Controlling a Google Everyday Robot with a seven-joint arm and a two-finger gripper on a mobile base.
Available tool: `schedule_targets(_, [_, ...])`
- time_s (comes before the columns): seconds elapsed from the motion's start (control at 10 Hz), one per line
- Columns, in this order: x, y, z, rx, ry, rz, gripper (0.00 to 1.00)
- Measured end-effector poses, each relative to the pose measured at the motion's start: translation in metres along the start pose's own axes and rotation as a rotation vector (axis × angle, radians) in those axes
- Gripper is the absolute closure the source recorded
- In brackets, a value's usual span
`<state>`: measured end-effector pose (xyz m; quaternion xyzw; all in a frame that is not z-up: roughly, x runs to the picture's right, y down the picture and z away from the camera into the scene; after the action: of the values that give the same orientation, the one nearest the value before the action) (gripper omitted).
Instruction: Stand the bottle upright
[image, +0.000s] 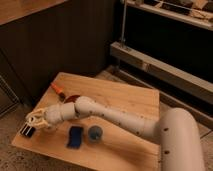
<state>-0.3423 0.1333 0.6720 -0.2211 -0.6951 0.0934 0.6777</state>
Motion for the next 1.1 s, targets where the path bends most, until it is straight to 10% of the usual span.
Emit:
schedule_targets(0.3, [0.005, -0.002, -0.008, 0.02, -0.007, 0.004, 0.22])
schedule_targets(1.1, [0.002, -0.011, -0.026, 0.035, 0.029, -0.03, 0.2])
